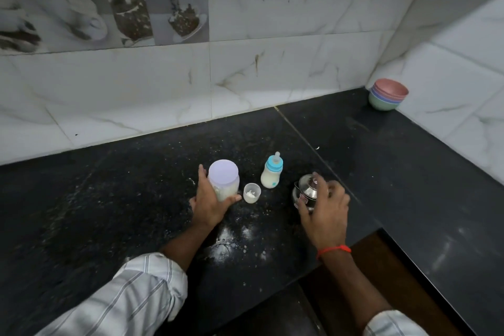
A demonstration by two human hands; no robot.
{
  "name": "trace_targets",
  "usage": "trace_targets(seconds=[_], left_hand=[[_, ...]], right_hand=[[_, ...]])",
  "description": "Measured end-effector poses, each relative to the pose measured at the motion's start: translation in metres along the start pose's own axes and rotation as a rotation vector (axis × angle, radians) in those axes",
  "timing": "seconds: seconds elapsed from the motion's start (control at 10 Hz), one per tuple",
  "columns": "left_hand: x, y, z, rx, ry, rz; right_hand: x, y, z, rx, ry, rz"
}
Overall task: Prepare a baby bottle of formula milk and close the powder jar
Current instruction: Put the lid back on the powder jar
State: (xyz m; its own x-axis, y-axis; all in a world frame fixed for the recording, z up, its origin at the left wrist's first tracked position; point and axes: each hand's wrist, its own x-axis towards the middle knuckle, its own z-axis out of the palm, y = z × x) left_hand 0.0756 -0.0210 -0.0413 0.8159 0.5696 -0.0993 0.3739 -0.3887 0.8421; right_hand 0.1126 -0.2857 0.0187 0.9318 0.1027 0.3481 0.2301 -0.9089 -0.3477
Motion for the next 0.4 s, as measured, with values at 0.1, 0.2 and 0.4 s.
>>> trace_targets(seconds=[0.1, 0.2, 0.4], left_hand=[[-0.008, 0.002, -0.007, 0.116, 0.036, -0.056], [-0.027, 0.005, -0.011, 0.198, 0.097, -0.050], [-0.064, 0.021, -0.007, 0.374, 0.262, 0.095]], right_hand=[[0.040, 0.020, -0.003, -0.107, -0.223, 0.043], [0.066, 0.037, 0.002, -0.100, -0.451, -0.038], [0.092, 0.046, 0.017, 0.019, -0.481, -0.157]])
